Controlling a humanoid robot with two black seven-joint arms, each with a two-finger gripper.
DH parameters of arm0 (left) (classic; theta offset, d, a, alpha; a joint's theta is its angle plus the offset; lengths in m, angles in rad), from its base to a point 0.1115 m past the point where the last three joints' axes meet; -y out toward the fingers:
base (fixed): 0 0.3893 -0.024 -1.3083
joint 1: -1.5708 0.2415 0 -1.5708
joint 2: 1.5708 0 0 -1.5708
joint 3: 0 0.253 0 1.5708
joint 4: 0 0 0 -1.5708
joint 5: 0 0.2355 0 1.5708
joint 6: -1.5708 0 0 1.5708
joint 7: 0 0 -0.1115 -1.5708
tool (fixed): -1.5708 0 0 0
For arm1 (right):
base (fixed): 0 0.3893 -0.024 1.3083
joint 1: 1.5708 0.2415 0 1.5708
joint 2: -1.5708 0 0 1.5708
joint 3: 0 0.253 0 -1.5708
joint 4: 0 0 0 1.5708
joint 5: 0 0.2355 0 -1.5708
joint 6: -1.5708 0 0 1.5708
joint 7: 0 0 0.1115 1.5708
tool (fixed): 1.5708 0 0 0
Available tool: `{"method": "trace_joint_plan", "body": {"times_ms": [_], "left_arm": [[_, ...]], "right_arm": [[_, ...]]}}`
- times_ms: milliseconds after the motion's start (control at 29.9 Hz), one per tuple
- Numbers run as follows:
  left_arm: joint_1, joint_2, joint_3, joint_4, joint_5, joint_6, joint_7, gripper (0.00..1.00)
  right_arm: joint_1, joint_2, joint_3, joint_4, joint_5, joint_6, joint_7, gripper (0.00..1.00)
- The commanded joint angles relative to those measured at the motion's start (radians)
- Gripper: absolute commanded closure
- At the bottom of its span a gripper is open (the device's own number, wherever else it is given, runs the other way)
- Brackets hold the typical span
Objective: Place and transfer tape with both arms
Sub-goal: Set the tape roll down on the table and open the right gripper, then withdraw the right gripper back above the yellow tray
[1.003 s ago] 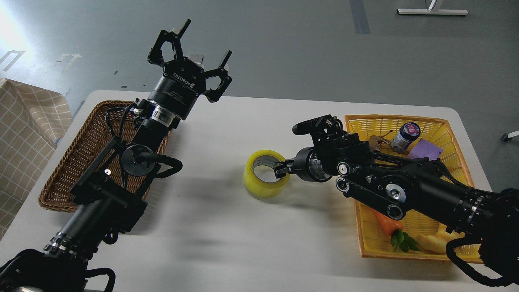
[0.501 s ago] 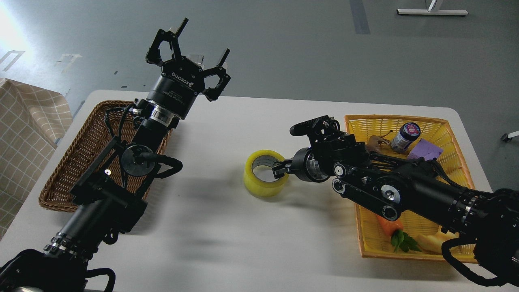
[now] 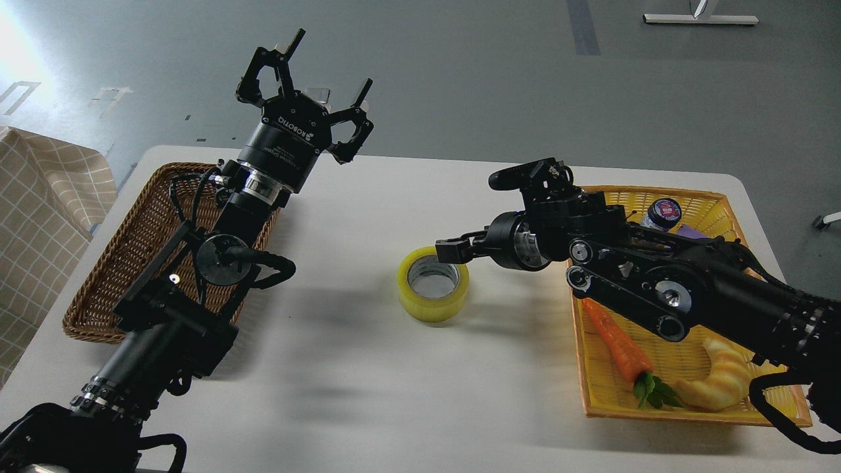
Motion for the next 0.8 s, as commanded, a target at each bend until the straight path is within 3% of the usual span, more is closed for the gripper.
{"method": "trace_joint_plan", "body": {"times_ms": [0, 334, 602, 769], "left_arm": [[0.000, -0.001, 0.000, 0.002, 0.000, 0.000, 0.001, 0.02], [-0.001, 0.002, 0.008, 0.009, 0.000, 0.000, 0.001, 0.02], [-0.001, 0.006, 0.011, 0.011, 0.002, 0.000, 0.001, 0.02], [0.003, 0.011, 0.012, 0.014, 0.002, 0.000, 0.001, 0.02]], "right_arm": [[-0.005, -0.080, 0.049, 0.077, 0.001, 0.000, 0.000, 0.04], [-0.129, -0.293, 0.311, 0.306, 0.133, 0.000, -0.002, 0.01], [-0.292, -0.304, 0.581, 0.375, 0.156, 0.000, 0.012, 0.00], [-0.398, -0.289, 0.755, 0.404, 0.350, 0.000, 0.018, 0.00]]}}
